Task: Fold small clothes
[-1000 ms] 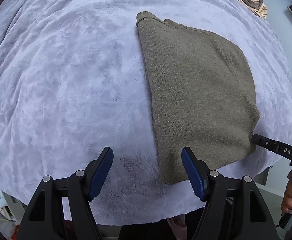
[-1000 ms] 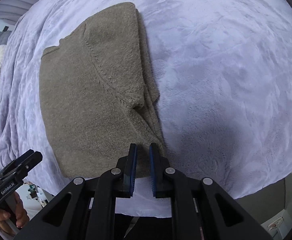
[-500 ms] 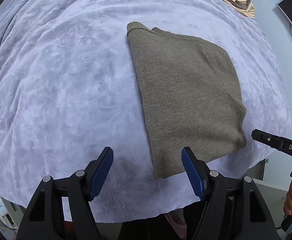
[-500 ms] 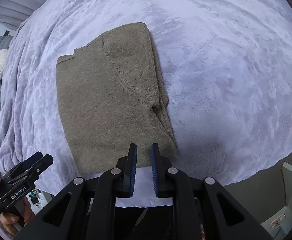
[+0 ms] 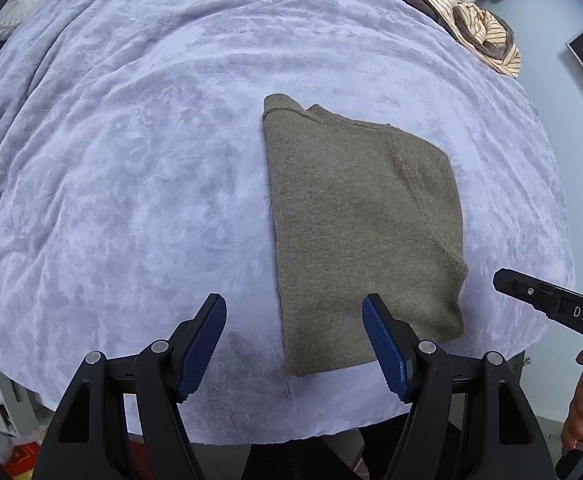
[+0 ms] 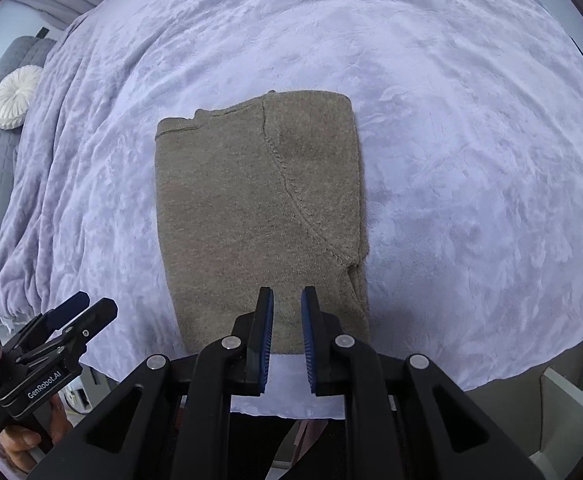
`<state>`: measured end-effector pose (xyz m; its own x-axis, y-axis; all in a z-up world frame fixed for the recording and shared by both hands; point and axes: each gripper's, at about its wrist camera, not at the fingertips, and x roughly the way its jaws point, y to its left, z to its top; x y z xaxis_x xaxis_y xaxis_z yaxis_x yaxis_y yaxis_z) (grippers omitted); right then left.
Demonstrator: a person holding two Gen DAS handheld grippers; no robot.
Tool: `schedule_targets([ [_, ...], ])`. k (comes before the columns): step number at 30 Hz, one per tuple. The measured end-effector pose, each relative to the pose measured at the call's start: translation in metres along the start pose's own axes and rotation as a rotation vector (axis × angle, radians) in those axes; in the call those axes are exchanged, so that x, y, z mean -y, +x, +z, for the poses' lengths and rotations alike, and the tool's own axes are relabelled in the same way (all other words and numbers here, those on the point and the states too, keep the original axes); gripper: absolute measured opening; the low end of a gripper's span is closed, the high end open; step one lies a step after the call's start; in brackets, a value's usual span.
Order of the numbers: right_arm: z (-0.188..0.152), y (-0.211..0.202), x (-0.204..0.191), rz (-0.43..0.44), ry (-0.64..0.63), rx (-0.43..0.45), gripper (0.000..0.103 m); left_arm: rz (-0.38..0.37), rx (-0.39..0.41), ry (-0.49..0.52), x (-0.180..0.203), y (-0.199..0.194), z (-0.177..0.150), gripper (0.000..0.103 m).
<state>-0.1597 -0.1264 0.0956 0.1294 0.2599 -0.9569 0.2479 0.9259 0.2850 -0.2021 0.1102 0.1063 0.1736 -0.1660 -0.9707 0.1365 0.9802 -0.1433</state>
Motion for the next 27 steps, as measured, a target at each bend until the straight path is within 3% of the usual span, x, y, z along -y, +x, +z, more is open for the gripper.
schedule_targets([
  [2, 0.005, -0.004, 0.001, 0.000, -0.010, 0.000, 0.016, 0.012, 0.007, -0.005, 0.007, -0.002, 0.001, 0.072],
  [4, 0.008, -0.005, 0.002, -0.007, -0.018, -0.004, 0.024, 0.029, 0.008, -0.009, 0.012, -0.004, 0.002, 0.072],
  [6, 0.011, -0.006, 0.000, -0.018, -0.039, -0.005, 0.049, 0.040, -0.003, -0.017, 0.016, -0.004, 0.003, 0.072],
  [8, 0.014, -0.007, -0.001, -0.028, -0.057, -0.005, 0.052, 0.047, 0.000, -0.032, 0.019, -0.005, 0.002, 0.074],
  [9, 0.015, -0.007, -0.001, -0.025, -0.057, -0.007, 0.052, 0.051, 0.007, -0.037, 0.020, -0.006, 0.002, 0.082],
  [10, 0.015, -0.008, 0.000, -0.019, -0.054, -0.007, 0.052, 0.056, 0.019, -0.038, 0.020, -0.007, 0.003, 0.099],
  [11, 0.015, -0.008, 0.001, -0.015, -0.050, -0.007, 0.055, 0.064, 0.037, -0.037, 0.021, -0.010, 0.003, 0.102],
  [12, 0.016, -0.009, 0.001, -0.014, -0.047, -0.005, 0.061, 0.072, 0.058, -0.033, 0.022, -0.013, 0.003, 0.102],
  [16, 0.016, -0.010, 0.000, -0.017, -0.051, 0.007, 0.065, 0.084, 0.072, -0.021, 0.024, -0.017, 0.006, 0.102],
  [18, 0.015, -0.013, -0.004, -0.024, -0.071, 0.038, 0.085, 0.100, 0.065, -0.015, 0.025, -0.016, 0.007, 0.102],
  [22, 0.013, -0.022, -0.014, -0.066, -0.119, 0.105, 0.093, 0.119, 0.048, -0.002, 0.026, -0.014, 0.008, 0.102],
  [27, 0.013, -0.021, -0.013, -0.090, -0.100, 0.075, 0.093, 0.143, 0.046, 0.011, 0.028, -0.015, 0.008, 0.102],
])
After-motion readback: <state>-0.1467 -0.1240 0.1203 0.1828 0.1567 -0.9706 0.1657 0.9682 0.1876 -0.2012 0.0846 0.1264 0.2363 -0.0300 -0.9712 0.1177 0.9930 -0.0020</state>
